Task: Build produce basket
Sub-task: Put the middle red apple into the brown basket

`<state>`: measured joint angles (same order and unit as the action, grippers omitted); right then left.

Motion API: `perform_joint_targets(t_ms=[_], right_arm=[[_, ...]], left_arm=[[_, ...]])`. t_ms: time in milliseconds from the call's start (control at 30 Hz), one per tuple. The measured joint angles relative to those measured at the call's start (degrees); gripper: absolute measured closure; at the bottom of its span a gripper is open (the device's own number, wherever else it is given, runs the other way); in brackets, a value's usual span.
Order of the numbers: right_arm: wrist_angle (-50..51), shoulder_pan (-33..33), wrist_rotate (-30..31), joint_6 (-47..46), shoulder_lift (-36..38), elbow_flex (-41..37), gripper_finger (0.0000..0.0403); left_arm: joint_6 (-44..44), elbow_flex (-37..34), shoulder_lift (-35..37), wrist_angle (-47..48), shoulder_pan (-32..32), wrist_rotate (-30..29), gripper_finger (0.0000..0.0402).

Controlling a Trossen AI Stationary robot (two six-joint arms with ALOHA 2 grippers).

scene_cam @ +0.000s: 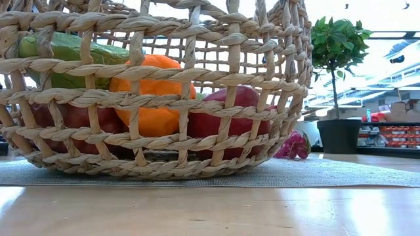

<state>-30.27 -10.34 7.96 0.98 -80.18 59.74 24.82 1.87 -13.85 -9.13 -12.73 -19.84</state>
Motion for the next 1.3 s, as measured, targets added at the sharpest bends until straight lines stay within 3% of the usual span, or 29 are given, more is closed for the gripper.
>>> perform_joint_targets(t_ms=[267, 733, 933, 1167, 1300], right_arm=[[9.5, -3.37, 5.77, 0.71, -8.66, 13.37, 0.0073], [15.03, -7.94, 9.78, -1.12, -17.64, 26.19, 0.0073], [23.38, -8.08, 10.44, -3.21, -19.37, 29.95, 0.0073], [23.71, -8.37, 11.68, -4.04, -18.97, 30.37, 0.0073], [27.25, -8.33, 9.03, -4.28, -18.93, 30.37, 0.0073]], left_arm=[[0.0, 0.0, 0.0, 0.0, 0.02, 0.0, 0.0203], [0.0, 0.0, 0.0, 0.0, 0.02, 0.0, 0.0205], [-0.02, 0.0, -0.02, 0.0, 0.01, 0.0, 0.0209], [-0.02, 0.0, 0.0, 0.0, 0.0, 0.0, 0.0204], [-0.02, 0.0, -0.02, 0.0, 0.0, 0.0, 0.0204]])
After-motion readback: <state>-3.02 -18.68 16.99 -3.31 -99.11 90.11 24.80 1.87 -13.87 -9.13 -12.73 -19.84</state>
